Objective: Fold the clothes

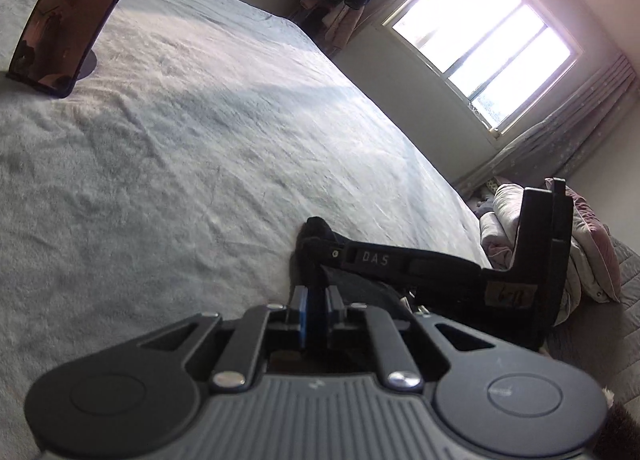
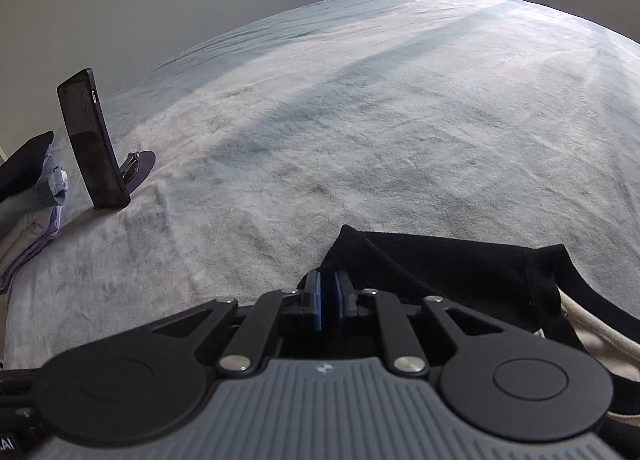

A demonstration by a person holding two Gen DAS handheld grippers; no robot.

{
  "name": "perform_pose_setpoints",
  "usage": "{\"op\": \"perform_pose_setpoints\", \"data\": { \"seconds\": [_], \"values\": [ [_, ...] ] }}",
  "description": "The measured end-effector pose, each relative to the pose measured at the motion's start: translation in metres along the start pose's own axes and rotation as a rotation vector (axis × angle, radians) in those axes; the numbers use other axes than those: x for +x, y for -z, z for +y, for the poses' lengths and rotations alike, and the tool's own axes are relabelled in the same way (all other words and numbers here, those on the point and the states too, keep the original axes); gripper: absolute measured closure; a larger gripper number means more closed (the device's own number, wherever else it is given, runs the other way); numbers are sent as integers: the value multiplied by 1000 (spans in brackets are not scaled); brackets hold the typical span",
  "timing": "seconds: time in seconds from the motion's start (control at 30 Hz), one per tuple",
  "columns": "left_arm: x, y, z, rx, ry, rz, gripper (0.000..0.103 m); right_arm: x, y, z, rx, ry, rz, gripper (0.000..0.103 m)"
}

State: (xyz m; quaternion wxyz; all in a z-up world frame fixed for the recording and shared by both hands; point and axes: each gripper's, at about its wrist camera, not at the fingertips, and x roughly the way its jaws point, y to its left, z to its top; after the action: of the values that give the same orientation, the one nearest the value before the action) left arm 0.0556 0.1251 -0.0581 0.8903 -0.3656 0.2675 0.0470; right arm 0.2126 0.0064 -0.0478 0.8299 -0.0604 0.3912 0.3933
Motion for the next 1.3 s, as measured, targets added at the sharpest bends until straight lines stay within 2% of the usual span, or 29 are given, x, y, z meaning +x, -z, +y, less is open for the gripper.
{"op": "perform_pose_setpoints", "data": {
  "seconds": [0.07, 0.13, 0.17, 0.27, 0.3, 0.33, 0.47, 0.57, 0.67, 0.77, 0.97, 1.03, 1.1, 1.17, 1.2, 1.23, 1.27, 1.3],
  "values": [
    [4, 1, 1, 9, -18, 23, 96, 9, -7, 0, -19, 13, 3, 89],
    [7, 0, 1, 21, -38, 40, 96, 15, -13, -2, -20, 30, 3, 101],
    [8, 0, 0, 27, -48, 48, 96, 17, -15, -3, -16, 37, 2, 103],
    [3, 2, -3, 48, -51, 24, 96, 14, -19, -5, 19, 53, -29, 103],
    [1, 2, -5, 59, -49, 14, 96, 10, -19, -4, 23, 58, -43, 98],
    [0, 2, -6, 70, -46, 5, 96, 6, -19, -4, 27, 64, -57, 88],
    [1, 1, -8, 102, -26, -32, 96, -31, -4, -14, 78, 109, -106, 88],
    [6, 1, -13, 148, 1, -37, 93, -65, 18, -31, 124, 176, -131, 88],
    [16, 3, -16, 203, 0, 10, 89, -101, 47, -49, 181, 233, -150, 88],
    [25, 8, -16, 260, -44, 53, 90, -133, 77, -66, 236, 302, -153, 88],
    [21, 6, -19, 311, -75, 49, 89, -186, 137, -105, 383, 436, -170, 88],
    [23, 7, -19, 329, -99, 54, 81, -202, 157, -118, 434, 479, -179, 88],
    [23, 7, -20, 343, -118, 57, 74, -210, 171, -126, 459, 510, -182, 91],
    [23, 6, -20, 345, -118, 57, 73, -224, 186, -134, 504, 524, -218, 93],
    [23, 6, -20, 347, -118, 57, 73, -230, 191, -137, 532, 517, -236, 101],
    [22, 6, -20, 346, -118, 56, 73, -237, 195, -140, 560, 511, -255, 101],
    [21, 5, -21, 340, -119, 54, 73, -243, 201, -145, 590, 532, -270, 99],
    [20, 4, -21, 332, -117, 49, 73, -250, 206, -150, 619, 556, -286, 85]
  ]
}}
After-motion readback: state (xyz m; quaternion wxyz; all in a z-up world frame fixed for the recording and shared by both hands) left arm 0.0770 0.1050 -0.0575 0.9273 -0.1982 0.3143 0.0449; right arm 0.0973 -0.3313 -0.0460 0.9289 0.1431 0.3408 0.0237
